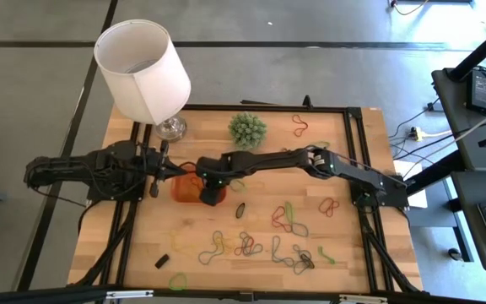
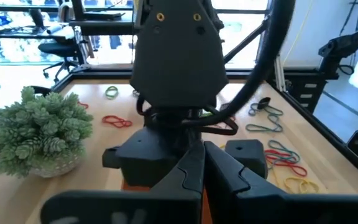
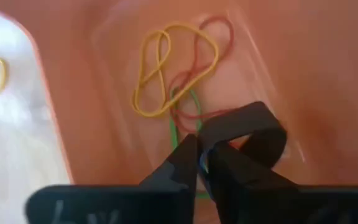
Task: Pick and place rubber bands into bin
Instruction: Put the black rubber band into the orange bin, then put the green rubber band into the orange bin
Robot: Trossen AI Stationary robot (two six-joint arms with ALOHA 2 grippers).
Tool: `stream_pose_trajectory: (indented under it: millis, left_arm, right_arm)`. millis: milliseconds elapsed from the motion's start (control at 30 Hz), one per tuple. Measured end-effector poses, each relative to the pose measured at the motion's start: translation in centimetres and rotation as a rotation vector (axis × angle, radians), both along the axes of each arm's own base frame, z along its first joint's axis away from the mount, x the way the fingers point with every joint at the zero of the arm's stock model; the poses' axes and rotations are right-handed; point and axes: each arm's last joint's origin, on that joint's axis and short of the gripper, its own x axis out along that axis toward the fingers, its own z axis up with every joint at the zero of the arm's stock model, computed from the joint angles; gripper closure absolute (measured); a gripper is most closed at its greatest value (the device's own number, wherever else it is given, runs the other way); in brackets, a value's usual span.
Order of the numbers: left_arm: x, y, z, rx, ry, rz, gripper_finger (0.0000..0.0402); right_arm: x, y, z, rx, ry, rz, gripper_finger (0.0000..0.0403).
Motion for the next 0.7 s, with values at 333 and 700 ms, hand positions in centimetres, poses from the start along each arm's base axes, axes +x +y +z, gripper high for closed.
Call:
stream_pose_trajectory:
  millis: [333, 700]
  left_arm:
    - [0.0, 0.2, 0.0, 0.017, 0.002, 0.016, 0.04]
    - [0.0, 0.2, -0.2, 0.03, 0.02, 0.023, 0.04]
  right_arm:
    - [0.0, 0.0, 0.1, 0.001, -0.009, -0.003, 0.0276]
    - [-1.0, 0.0, 5.1, -0.038, -0.06, 0.049, 0.0306]
